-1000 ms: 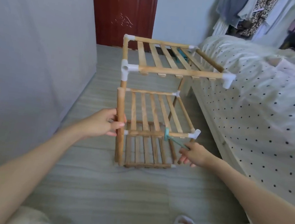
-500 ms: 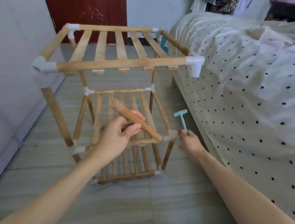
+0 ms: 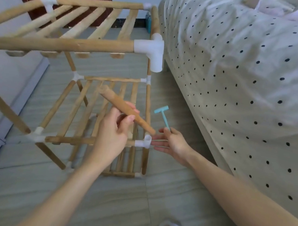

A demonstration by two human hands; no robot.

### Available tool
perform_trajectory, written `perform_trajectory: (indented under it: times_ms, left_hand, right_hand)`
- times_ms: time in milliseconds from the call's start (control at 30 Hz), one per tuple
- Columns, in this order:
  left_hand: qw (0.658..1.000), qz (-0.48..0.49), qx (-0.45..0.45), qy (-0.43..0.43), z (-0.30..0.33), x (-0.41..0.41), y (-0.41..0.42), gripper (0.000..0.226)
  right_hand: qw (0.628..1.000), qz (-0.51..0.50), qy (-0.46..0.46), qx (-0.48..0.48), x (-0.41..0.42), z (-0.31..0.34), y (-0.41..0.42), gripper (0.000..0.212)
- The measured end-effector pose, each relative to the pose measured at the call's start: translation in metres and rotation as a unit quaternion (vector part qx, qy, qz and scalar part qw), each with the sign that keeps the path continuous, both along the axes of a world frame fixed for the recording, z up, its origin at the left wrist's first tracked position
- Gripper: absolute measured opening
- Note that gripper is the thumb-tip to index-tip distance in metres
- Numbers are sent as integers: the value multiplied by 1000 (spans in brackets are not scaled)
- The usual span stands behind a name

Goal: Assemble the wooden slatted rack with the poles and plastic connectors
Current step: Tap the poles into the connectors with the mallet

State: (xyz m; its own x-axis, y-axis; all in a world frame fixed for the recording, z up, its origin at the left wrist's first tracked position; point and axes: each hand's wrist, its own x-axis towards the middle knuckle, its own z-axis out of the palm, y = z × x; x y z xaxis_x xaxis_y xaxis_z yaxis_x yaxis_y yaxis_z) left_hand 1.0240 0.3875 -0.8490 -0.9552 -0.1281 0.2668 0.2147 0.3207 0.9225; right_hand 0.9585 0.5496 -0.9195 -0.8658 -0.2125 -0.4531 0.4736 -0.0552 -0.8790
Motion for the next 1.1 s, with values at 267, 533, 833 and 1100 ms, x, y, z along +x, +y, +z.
perform_trajectory:
  times_ms: [267, 533, 833, 1100]
  left_hand:
    - [999, 0, -27, 34, 21, 12, -5, 30]
    - [997, -12, -79, 19, 17, 11, -4, 32]
    - [998, -11, -38, 56, 20, 13, 2, 32]
    - [998, 6, -50, 44, 19, 6, 4, 28]
  right_hand:
    - [1000, 4, 1, 16, 1, 5, -3, 26]
    - [1000, 7, -1, 16, 2, 4, -1, 27]
    - [1000, 14, -9, 11, 0, 2, 2, 25]
    - [1000, 15, -11, 18, 0, 4, 2, 24]
